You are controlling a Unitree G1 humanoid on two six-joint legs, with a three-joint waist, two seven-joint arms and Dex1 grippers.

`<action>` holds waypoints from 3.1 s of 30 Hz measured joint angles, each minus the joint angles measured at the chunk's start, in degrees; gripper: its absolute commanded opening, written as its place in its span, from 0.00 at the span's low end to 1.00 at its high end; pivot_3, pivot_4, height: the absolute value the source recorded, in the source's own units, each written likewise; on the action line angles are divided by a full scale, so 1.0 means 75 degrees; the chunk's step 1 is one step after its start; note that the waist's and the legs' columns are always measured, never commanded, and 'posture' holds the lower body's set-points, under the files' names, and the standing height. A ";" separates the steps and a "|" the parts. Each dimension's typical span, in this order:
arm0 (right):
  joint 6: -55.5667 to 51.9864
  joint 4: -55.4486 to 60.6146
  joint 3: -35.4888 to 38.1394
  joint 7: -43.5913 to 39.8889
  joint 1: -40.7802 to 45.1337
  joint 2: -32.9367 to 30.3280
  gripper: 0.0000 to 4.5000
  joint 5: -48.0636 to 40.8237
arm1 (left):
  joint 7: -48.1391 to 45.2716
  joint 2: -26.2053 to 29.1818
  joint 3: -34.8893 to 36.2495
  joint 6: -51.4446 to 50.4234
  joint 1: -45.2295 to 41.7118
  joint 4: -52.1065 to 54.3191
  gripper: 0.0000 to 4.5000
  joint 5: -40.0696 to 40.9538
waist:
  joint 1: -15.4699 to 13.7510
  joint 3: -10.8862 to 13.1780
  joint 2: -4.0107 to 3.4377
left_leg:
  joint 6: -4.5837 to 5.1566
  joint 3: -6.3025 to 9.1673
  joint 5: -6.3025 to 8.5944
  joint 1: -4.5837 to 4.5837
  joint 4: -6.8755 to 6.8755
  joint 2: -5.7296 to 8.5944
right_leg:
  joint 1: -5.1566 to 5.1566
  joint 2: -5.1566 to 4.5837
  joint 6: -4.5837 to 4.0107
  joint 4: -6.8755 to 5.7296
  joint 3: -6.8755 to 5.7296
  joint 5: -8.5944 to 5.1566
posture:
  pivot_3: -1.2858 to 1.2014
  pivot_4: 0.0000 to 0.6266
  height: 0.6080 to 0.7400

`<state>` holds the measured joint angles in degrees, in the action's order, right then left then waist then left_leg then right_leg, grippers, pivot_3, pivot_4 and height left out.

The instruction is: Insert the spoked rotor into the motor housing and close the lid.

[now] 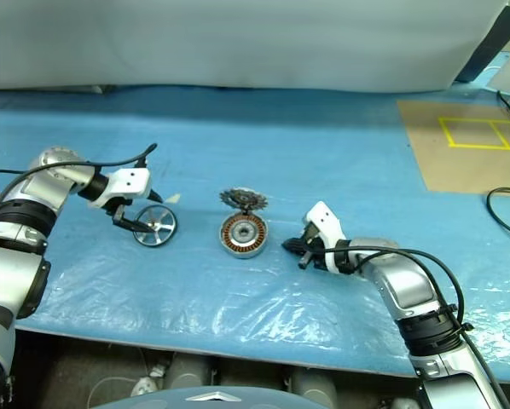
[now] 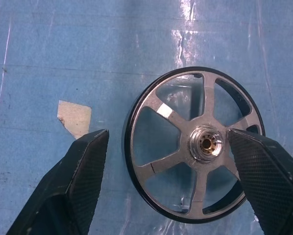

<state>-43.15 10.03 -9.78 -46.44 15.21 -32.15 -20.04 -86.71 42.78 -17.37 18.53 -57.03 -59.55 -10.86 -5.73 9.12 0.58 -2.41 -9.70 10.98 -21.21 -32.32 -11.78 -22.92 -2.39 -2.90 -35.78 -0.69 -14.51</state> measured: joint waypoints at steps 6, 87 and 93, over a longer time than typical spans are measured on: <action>0.0027 -0.0025 -0.0092 0.0023 0.0000 0.0004 0.00 0.0112 | -0.0073 0.0067 0.0351 -0.0078 -0.0142 -0.0075 0.70 0.0208 | -0.0004 0.0000 0.0000 | 0.0000 0.0001 0.0000 -0.0004 0.0002 0.0001 | 0.0000 0.0000 0.0000 0.0004 -0.0003 0.0000 | 0.52 0.24 1.00; -0.0750 0.0255 -0.0316 0.0393 0.0293 -0.0013 0.00 0.0396 | -0.0225 0.0169 0.0570 -0.0086 0.1169 0.1242 0.29 0.0175 | -0.0022 -0.0008 -0.0023 | 0.0001 0.0008 0.0000 0.0030 0.0010 0.0010 | 0.0032 -0.0040 0.0001 0.0004 -0.0005 -0.0002 | 0.52 0.24 1.00; -0.0804 0.0280 -0.0068 0.0375 0.0210 -0.0067 0.00 0.0234 | -0.0608 0.0286 0.0920 -0.1483 0.2389 0.2966 0.29 0.1546 | -0.0018 0.0002 -0.0039 | 0.0001 0.0004 0.0000 0.0016 0.0018 0.0009 | 0.0016 -0.0040 -0.0002 0.0007 -0.0005 -0.0004 | 0.52 0.24 1.00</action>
<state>-49.18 12.13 -10.29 -43.63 16.78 -32.66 -18.28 -91.27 44.93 -10.47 7.41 -39.11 -37.31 0.73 -5.87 9.13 0.29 -2.41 -9.67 10.98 -21.09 -32.19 -11.72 -22.79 -2.69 -2.91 -35.72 -0.73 -14.54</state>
